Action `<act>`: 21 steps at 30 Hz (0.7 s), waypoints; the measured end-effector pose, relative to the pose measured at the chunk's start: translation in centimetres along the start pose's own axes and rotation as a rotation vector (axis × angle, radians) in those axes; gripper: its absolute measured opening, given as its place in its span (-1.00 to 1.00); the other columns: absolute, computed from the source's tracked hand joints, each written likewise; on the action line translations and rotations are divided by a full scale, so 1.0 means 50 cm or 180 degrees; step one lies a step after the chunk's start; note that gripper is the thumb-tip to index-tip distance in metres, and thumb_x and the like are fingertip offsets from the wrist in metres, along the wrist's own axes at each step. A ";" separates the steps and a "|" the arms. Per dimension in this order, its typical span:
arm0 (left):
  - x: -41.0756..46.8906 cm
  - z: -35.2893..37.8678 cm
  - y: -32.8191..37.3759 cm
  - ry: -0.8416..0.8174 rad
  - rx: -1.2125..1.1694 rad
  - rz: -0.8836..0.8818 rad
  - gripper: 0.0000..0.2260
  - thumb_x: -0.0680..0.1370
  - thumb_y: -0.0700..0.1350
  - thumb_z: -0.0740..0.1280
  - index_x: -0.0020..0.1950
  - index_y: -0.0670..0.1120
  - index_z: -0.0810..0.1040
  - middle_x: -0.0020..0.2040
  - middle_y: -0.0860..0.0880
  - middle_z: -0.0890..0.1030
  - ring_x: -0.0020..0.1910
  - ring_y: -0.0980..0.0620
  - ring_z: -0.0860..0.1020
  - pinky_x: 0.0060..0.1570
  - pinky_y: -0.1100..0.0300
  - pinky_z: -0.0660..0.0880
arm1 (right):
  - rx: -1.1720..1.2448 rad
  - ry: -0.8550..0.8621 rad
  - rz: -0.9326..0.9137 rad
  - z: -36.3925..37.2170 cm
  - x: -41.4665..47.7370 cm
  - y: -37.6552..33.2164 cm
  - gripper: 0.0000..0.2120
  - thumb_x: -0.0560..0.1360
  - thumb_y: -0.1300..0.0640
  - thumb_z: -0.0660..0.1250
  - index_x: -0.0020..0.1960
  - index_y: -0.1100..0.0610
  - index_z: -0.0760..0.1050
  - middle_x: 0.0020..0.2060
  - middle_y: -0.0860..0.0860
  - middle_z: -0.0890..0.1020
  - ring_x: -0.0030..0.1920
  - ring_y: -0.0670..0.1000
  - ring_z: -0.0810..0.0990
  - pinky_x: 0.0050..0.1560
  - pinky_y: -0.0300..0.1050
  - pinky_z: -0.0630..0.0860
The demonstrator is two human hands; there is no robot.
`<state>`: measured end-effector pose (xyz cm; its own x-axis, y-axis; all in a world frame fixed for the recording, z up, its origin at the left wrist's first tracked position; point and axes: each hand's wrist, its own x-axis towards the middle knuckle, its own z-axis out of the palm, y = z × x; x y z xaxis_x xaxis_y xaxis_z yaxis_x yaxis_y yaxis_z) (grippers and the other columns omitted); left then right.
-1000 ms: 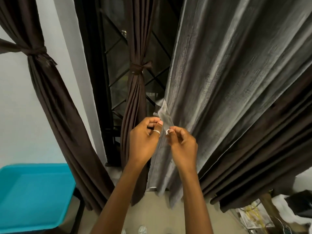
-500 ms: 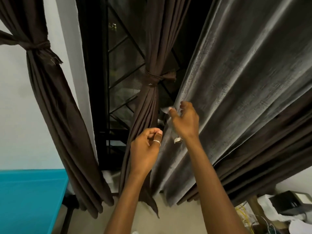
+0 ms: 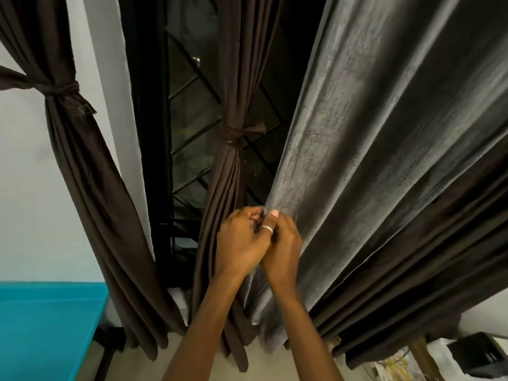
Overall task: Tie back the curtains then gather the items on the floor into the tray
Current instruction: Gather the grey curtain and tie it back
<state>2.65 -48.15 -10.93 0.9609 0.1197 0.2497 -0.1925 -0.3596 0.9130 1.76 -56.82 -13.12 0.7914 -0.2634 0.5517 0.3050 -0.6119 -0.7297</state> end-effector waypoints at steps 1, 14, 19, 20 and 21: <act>-0.004 0.010 0.010 0.0059 0.0127 -0.0038 -0.63 0.54 0.27 0.34 0.17 0.06 0.63 0.01 0.11 0.67 -0.07 0.21 0.63 -0.01 0.17 0.64 | 0.0070 -0.0016 -0.0049 -0.012 -0.006 -0.001 -0.88 0.65 0.21 0.30 0.02 0.15 0.62 -0.14 -0.09 0.59 -0.12 -0.19 0.59 -0.17 -0.42 0.47; -0.042 0.105 0.073 0.0643 0.1198 -0.0205 -0.77 0.60 0.08 0.30 -0.20 0.02 0.53 -0.32 0.06 0.60 -0.27 0.00 0.60 -0.26 0.12 0.50 | 0.1429 -0.1383 0.0139 -0.171 -0.009 0.091 -0.67 0.61 0.26 0.33 0.32 0.00 0.60 0.22 -0.17 0.63 0.26 -0.17 0.59 0.26 -0.20 0.55; -0.063 0.114 0.063 0.0963 0.1154 -0.0202 -0.63 0.61 0.06 0.33 -0.35 -0.04 0.40 -0.46 0.04 0.47 -0.45 0.04 0.47 -0.40 0.16 0.35 | 0.0843 -0.0691 0.0427 -0.216 0.031 0.142 -0.81 0.61 0.18 0.36 0.19 0.09 0.66 0.05 -0.11 0.67 0.06 -0.20 0.64 0.08 -0.41 0.52; -0.068 0.112 0.062 0.0989 0.1128 -0.0197 -0.61 0.61 0.06 0.33 -0.36 -0.04 0.39 -0.47 0.04 0.44 -0.47 0.05 0.43 -0.41 0.18 0.32 | 0.0673 -0.0466 0.0427 -0.221 0.046 0.147 -0.81 0.60 0.16 0.38 0.20 0.12 0.65 0.05 -0.06 0.66 0.01 -0.18 0.63 0.03 -0.46 0.50; -0.073 0.108 0.062 0.1000 0.1119 -0.0187 -0.61 0.62 0.07 0.33 -0.36 -0.04 0.39 -0.48 0.03 0.43 -0.48 0.05 0.41 -0.42 0.18 0.31 | 0.0507 -0.0289 0.0437 -0.225 0.064 0.150 -0.79 0.59 0.13 0.40 0.20 0.14 0.62 0.07 -0.01 0.63 -0.01 -0.14 0.61 -0.02 -0.51 0.45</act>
<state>-0.36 -54.68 -10.72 0.8510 0.4039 0.3357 -0.0084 -0.6287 0.7776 0.63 -70.66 -12.26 0.8735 -0.2635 0.4094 0.2653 -0.4476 -0.8540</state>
